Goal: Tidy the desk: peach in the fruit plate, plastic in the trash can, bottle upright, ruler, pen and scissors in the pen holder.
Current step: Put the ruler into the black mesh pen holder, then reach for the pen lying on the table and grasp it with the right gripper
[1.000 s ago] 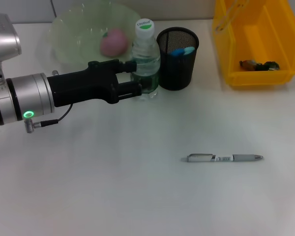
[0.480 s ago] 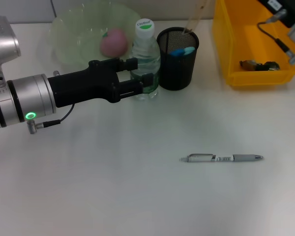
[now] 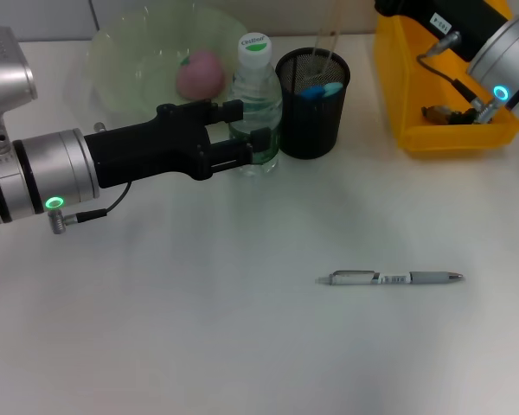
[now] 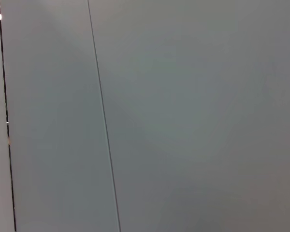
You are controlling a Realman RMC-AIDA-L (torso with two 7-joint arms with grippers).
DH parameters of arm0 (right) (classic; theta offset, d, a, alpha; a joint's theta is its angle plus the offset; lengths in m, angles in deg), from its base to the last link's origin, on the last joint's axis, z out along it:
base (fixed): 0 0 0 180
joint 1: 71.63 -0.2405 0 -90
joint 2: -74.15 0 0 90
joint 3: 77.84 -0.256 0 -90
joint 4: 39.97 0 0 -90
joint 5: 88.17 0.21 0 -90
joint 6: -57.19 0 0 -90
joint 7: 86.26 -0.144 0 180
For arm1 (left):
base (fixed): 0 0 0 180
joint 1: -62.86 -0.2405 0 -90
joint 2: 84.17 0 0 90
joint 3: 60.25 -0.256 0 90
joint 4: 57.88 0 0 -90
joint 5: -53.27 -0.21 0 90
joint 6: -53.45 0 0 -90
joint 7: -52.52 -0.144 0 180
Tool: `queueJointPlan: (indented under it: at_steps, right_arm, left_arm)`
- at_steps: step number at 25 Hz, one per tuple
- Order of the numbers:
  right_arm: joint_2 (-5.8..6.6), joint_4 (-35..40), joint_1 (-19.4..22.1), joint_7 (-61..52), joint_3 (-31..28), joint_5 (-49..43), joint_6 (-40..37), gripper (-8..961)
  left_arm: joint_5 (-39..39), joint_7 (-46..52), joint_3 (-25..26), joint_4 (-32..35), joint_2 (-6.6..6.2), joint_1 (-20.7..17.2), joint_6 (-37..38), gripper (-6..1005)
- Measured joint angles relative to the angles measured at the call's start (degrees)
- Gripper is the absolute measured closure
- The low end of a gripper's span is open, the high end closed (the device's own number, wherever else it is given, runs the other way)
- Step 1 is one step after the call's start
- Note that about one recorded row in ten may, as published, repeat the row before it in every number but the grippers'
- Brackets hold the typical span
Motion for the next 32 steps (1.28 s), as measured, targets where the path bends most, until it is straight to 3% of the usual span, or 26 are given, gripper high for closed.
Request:
queueJointPlan:
  at_steps: [23,25,32]
  right_arm:
    - [0.01,-1.45,-0.14,0.71,0.70,-0.07,3.63,502]
    - [0.01,-1.45,0.00,0.71,0.62,-0.04,3.57,461]
    - [0.07,-0.61,3.38,0.00,0.03,-0.01,-3.70,412]
  left_arm:
    - [0.45,-0.01,-0.33,-0.16,0.03,-0.46,0.22,341]
    - [0.45,-0.01,-0.33,-0.18,0.05,-0.49,0.21,341]
    - [0.45,-0.01,-0.12,-0.67,0.10,-0.59,0.24,341]
